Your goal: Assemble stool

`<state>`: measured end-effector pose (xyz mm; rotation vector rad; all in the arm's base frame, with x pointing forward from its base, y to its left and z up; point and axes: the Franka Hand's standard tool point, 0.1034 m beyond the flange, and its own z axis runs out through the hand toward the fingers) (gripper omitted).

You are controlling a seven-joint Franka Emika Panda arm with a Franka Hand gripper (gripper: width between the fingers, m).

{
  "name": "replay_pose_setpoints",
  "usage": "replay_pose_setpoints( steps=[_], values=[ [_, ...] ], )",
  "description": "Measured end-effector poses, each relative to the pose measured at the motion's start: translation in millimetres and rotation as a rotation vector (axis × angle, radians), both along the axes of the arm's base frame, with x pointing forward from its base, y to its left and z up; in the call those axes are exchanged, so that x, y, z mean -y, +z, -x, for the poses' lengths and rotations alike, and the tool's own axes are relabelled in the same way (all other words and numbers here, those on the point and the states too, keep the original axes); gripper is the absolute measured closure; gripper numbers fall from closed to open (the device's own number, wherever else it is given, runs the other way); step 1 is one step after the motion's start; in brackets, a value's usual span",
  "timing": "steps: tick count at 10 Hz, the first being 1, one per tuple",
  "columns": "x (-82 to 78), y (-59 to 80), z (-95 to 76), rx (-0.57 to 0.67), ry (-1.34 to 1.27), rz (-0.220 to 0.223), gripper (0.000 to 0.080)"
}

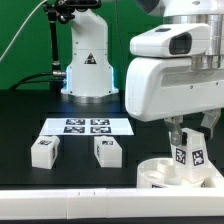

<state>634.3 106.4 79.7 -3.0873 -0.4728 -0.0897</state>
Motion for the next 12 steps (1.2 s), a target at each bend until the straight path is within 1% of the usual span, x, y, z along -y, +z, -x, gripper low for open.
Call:
replay_pose_setpoints(
  steps=[1, 2, 10, 12],
  values=[
    [-2.5, -0.3, 2.6, -0.014, -0.107, -0.003, 0.0461],
    [-4.5, -0.3, 2.0, -0.006, -0.153, -0.001, 0.0460],
    [-5.2, 0.0, 1.8, -0.024, -0.605, -0.046, 0.0460],
    [-1.7, 0.6, -0.1, -0.042, -0.833, -0.103, 0.0460]
  ],
)
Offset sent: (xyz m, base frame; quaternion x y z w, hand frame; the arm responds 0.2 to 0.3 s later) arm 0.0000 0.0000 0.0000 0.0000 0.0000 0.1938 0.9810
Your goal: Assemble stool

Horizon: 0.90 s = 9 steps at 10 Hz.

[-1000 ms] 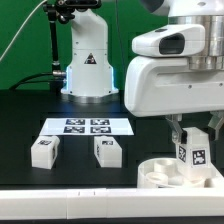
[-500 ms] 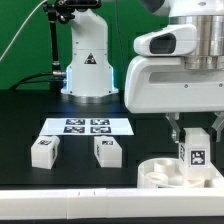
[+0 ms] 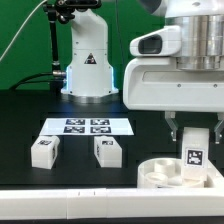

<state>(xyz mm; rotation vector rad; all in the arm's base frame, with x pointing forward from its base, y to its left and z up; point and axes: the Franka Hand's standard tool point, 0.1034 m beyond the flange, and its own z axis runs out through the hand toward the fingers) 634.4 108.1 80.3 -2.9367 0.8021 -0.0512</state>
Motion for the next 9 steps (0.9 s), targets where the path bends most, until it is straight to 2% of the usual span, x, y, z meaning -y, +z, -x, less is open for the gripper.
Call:
replay_pose_setpoints(
  steps=[5, 9],
  values=[
    [-3.6, -0.5, 0.6, -0.038, -0.446, -0.069, 0.0460],
    [-7.2, -0.7, 1.1, -0.070, -0.690, -0.100, 0.0460]
  ],
)
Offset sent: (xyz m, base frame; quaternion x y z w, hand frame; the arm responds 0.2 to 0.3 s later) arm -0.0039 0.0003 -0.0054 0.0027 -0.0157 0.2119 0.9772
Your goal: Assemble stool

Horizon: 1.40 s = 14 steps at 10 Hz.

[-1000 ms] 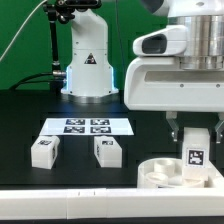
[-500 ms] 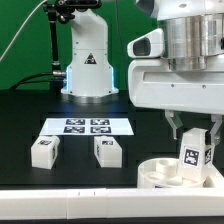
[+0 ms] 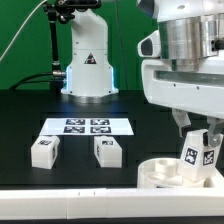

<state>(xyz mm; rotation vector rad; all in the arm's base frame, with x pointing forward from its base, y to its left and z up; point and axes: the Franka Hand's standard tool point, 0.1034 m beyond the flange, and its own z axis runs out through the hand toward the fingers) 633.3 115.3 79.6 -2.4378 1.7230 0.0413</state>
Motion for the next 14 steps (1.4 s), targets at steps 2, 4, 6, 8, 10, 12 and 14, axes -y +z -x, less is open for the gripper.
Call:
replay_pose_setpoints(
  steps=[2, 4, 6, 8, 10, 12, 14],
  values=[
    [-0.3, -0.1, -0.5, -0.012, -0.126, -0.025, 0.0460],
    [3.6, 0.5, -1.6, -0.007, -0.365, -0.084, 0.0460],
    [5.1, -0.3, -2.8, 0.011, -0.559, -0.140, 0.0460],
    [2.4, -0.5, -3.6, 0.000, -0.760, -0.199, 0.0460],
    [1.4, -0.5, -3.3, -0.025, -0.861, -0.218, 0.0460],
    [1.7, -0.1, -3.9, -0.039, -0.937, -0.234, 0.0460],
    [0.3, 0.7, -4.4, -0.051, -1.041, -0.257, 0.0459]
  ],
)
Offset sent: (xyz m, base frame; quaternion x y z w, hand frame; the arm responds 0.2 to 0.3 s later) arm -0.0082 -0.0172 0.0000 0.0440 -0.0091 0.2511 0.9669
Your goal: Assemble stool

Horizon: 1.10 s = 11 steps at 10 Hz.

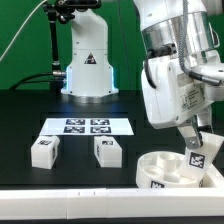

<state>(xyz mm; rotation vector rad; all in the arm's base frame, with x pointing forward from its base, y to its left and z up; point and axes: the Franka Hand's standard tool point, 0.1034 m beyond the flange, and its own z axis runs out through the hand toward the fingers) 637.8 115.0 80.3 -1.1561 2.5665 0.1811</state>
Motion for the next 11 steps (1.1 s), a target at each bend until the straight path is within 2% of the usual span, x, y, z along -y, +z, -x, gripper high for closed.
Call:
replay_pose_setpoints(
  steps=[3, 6, 7, 8, 9, 10, 11],
  values=[
    [-12.0, 1.1, 3.9, 0.000, 0.027, 0.031, 0.0460],
    [-11.8, -0.4, 4.9, 0.003, 0.034, 0.033, 0.0460],
    [-12.0, 0.9, 5.1, 0.006, 0.063, 0.035, 0.0404],
    [-11.7, 5.8, 5.0, 0.006, 0.092, 0.031, 0.0243],
    [-10.5, 11.2, 3.2, 0.021, 0.120, 0.036, 0.0243],
    [-8.0, 19.2, 0.6, 0.042, 0.154, 0.041, 0.0169],
    [-4.1, 29.8, -3.5, 0.065, 0.177, 0.044, 0.0154]
  ],
)
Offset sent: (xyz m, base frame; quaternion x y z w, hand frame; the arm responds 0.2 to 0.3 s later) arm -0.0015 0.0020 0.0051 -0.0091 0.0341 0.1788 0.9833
